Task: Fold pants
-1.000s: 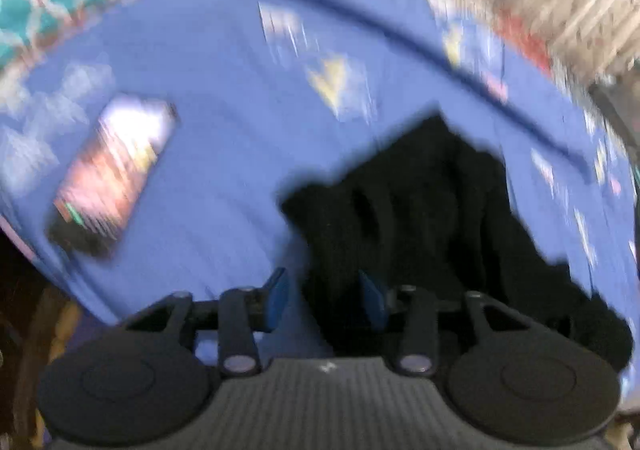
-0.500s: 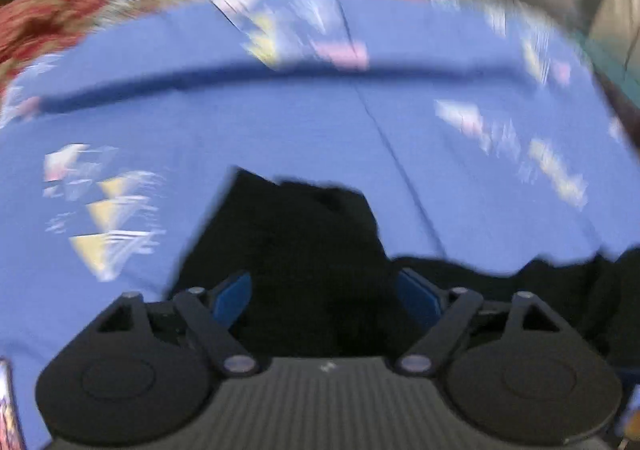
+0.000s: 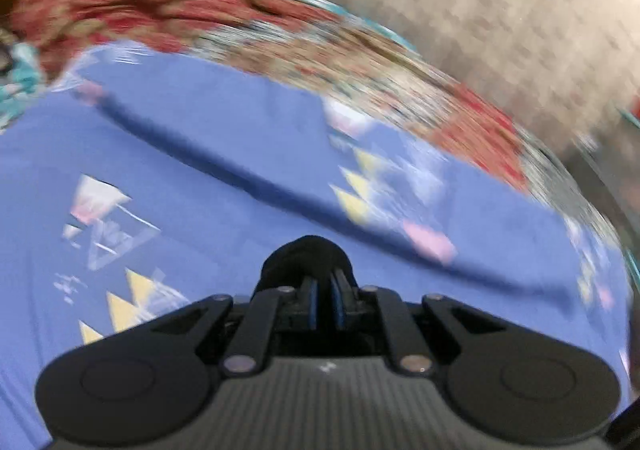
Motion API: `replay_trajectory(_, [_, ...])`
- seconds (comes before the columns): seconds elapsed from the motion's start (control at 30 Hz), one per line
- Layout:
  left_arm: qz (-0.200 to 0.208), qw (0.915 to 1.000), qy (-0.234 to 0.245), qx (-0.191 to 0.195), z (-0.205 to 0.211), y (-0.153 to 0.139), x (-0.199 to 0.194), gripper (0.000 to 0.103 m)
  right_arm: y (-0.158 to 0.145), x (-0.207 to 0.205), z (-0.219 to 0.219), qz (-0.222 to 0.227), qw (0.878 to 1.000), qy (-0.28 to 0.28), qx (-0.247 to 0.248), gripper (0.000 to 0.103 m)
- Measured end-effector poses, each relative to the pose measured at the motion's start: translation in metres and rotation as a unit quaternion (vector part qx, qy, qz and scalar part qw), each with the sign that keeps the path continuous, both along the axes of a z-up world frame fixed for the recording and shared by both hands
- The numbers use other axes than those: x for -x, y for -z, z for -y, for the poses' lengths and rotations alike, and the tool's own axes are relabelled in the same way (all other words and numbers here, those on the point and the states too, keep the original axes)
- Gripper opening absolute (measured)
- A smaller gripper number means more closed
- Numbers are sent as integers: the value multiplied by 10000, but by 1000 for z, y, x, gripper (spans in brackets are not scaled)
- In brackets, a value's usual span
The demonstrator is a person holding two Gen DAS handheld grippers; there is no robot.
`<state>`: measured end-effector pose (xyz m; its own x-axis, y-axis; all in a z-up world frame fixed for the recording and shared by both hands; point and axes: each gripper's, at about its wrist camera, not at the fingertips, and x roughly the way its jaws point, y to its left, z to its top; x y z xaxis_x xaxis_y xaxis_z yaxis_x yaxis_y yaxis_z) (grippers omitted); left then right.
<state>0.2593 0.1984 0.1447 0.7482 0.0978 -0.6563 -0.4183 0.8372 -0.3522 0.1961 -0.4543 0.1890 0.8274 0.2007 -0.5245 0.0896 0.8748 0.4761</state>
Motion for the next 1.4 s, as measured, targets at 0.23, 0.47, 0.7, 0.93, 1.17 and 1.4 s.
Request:
replay_trajectory(0.23, [-867,9949,-13,-521,-9,51,-16,57,80,-134,1,-863,9858,1440,-85,76])
replay_trajectory(0.47, [-1052,9896,-150,-973,-60,57,84,84,114,-96,-11,-1054,9928,563,33,74])
replay_trajectory(0.7, [-1328,9902,111,-419,-77,74,186,102,124,58,37,-789,9909,1058,263,75])
replay_trajectory(0.93, [-1507,9885,81,111,-57,104,219,103,150,150,44,-1255,9789,1613,63,76])
replay_trajectory(1.17, [-1579,9865,233,368,-29,105,226,74,158,149,25,-1272,9820,1390,101,73])
replay_trajectory(1.4, [-1167,9911,-386,519,-40,82,258,15,122,166,2,-801,9899,968,662,10])
